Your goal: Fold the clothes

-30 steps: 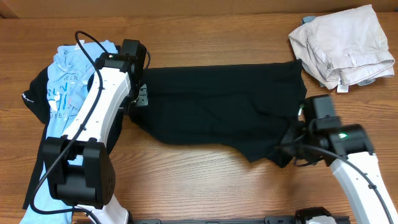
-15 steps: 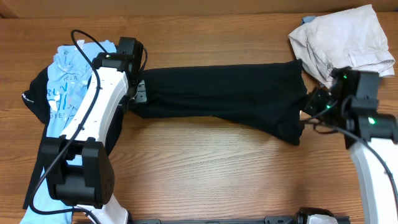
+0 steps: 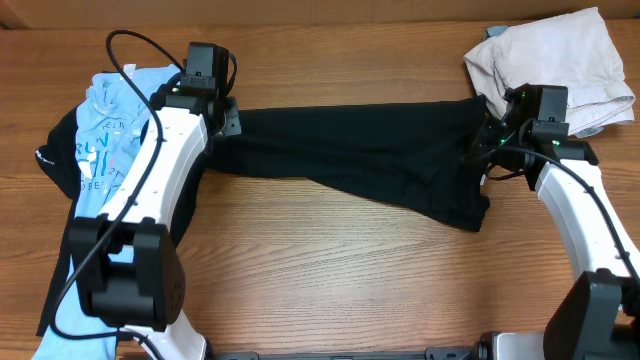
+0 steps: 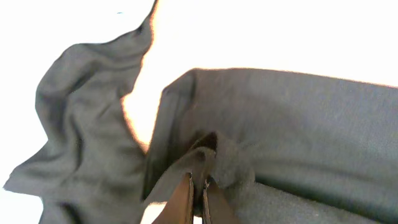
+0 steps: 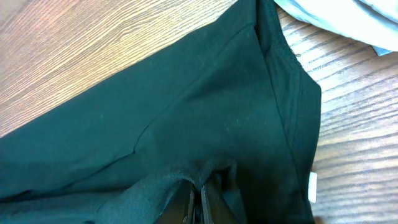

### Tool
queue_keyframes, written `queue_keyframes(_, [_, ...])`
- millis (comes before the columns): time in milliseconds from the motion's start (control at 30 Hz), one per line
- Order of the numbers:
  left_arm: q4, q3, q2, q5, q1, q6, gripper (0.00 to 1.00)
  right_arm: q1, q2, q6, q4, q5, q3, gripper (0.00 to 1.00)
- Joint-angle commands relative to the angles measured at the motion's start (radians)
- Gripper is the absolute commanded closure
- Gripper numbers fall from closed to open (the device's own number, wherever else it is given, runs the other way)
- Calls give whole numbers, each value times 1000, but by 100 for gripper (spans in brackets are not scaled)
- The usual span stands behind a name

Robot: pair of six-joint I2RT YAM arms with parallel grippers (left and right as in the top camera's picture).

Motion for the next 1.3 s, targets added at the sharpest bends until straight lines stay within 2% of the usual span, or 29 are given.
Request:
queue_keyframes(0, [48,18,74,43,4,1,94,5,11,-24,28,-9,16,96])
queue_keyframes(100, [109,18,129,42,4,1,85,5,20,-30,57,-5,16,96])
queue_keyframes(133, [127,18,146,42,4,1,78,5,25,-31,70,-5,15,95])
queue_keyframes(167, [140,18,159,42,4,2,67,5,31,-31,83,-5,15,87])
queue_keyframes(267, [159,18,178,34,6,29,23,5,50,-30,113,-5,15,29])
queue_keyframes(300, [158,20,177,34,8,41,14,5,51,-31,116,-5,15,16])
queue_keyframes(333, [140,29,169,34,13,56,0,5,50,-34,116,-5,15,6])
queue_keyframes(400, [84,59,158,34,27,84,0,5,45,-34,113,-5,16,0])
queue_keyframes(533, [-80,146,126,80,84,98,0,4,23,-34,79,-6,19,0])
queue_keyframes(633, [-160,198,113,254,132,200,0,4,5,-33,44,-12,23,0])
queue_keyframes(767, [-190,200,116,444,188,324,0,4,2,-32,19,-33,23,0])
queue_keyframes(967, [-189,161,143,459,218,407,0,4,2,-34,-10,-38,21,0])
queue_keyframes(1267, [-170,156,208,499,208,458,0,4,3,-34,-10,-19,20,0])
